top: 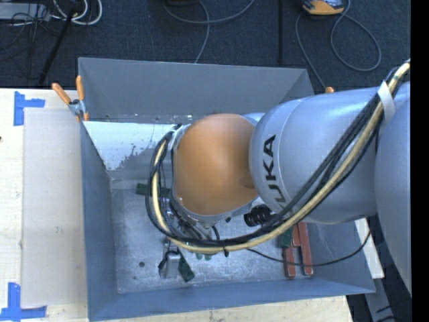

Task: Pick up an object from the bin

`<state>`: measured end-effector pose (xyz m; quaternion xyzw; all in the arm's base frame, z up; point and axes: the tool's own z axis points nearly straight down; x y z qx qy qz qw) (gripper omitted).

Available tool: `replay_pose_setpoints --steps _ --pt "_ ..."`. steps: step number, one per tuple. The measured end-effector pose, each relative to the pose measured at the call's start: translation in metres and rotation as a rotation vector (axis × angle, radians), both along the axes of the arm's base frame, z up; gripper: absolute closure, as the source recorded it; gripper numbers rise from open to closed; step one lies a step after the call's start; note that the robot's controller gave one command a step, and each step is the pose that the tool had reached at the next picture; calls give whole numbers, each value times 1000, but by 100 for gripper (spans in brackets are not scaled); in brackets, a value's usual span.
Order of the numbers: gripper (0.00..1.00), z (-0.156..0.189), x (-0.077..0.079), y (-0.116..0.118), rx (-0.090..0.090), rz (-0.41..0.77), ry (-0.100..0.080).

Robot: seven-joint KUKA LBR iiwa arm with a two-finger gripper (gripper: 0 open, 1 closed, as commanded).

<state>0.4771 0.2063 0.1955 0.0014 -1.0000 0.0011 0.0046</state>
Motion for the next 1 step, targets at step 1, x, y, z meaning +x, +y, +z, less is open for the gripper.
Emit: replay_pose_setpoints --steps 1 --pt "0 -44 13 -82 -3 -246 -4"
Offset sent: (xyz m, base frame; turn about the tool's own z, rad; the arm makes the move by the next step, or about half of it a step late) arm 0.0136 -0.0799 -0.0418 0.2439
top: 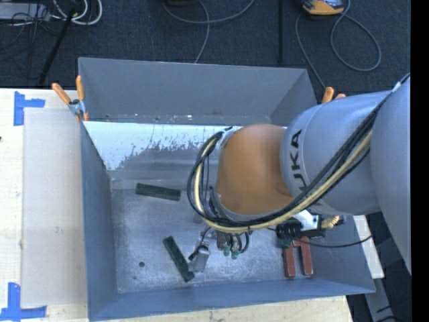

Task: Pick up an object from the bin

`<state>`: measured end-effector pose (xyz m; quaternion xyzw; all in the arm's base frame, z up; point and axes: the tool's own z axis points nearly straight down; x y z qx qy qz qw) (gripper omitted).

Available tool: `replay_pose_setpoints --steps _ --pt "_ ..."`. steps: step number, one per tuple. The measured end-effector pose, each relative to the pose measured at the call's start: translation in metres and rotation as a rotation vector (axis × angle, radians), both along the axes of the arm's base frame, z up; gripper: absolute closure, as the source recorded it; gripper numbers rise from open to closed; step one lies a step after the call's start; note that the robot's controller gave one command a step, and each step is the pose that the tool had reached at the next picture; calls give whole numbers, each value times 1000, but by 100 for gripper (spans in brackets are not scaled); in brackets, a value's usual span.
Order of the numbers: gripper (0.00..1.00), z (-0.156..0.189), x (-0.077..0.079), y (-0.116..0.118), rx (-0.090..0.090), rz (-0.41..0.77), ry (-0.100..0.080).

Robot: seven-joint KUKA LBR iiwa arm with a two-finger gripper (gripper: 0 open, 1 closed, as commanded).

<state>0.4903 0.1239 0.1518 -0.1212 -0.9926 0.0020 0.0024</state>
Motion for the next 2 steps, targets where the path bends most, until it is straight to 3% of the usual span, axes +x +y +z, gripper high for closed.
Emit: replay_pose_setpoints --steps 1,2 --pt "0 -78 11 17 4 354 1" --pt "0 -82 -6 37 4 256 -5"
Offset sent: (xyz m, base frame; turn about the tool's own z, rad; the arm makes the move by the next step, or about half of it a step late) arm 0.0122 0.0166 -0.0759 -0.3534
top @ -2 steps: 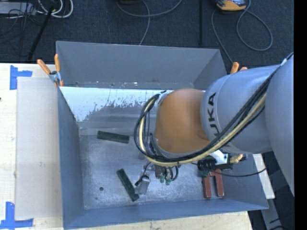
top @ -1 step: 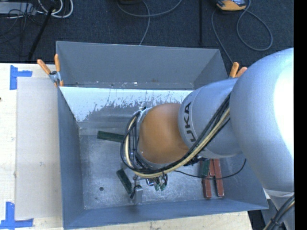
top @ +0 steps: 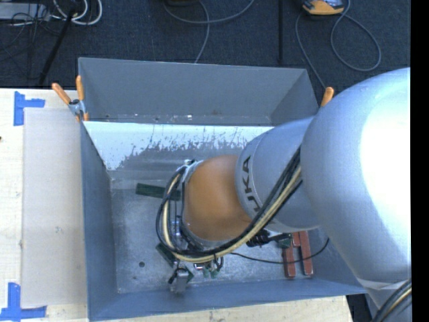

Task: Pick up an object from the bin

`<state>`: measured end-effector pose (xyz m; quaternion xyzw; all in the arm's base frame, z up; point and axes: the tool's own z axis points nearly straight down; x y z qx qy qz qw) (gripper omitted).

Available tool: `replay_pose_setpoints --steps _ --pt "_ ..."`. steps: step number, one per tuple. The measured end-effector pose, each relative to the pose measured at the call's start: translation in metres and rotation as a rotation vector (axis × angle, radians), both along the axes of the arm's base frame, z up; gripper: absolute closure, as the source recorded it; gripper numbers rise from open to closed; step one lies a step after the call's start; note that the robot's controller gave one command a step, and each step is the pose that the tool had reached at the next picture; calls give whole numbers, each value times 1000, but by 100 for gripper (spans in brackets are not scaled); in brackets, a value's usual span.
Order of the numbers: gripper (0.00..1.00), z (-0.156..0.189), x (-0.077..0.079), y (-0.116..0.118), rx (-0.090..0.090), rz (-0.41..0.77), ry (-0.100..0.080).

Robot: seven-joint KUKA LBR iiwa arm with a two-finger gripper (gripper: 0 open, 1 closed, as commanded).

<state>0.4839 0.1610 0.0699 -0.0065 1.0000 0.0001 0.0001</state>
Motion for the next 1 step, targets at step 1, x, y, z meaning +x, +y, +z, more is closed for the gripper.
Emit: replay_pose_setpoints --steps 1 --pt "100 0 0 -1 0 -4 1"
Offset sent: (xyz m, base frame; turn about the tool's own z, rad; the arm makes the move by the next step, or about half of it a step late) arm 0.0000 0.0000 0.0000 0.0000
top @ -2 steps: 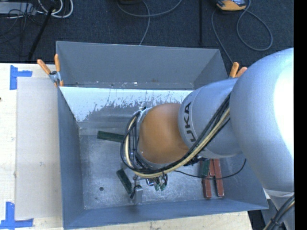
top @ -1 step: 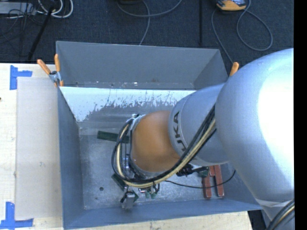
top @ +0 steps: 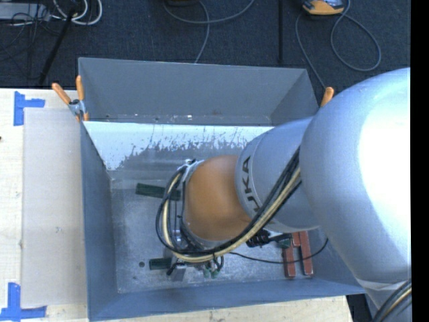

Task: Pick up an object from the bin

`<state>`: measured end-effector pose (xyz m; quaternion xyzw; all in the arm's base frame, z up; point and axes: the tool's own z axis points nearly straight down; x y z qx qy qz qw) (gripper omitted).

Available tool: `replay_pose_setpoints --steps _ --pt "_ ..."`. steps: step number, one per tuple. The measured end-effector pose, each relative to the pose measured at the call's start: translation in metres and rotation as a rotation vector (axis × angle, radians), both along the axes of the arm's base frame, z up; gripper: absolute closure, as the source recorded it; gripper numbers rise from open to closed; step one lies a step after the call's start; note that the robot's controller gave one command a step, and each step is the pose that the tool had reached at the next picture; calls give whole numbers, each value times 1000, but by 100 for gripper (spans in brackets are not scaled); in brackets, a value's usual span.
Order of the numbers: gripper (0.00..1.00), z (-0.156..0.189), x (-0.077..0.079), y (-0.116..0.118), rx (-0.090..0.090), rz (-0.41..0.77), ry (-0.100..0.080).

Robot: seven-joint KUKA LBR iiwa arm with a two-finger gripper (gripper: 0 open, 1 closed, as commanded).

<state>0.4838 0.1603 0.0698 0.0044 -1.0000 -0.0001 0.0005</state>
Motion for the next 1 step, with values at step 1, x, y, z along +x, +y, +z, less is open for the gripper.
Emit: replay_pose_setpoints --steps 1 --pt "100 135 20 -29 0 38 -9"
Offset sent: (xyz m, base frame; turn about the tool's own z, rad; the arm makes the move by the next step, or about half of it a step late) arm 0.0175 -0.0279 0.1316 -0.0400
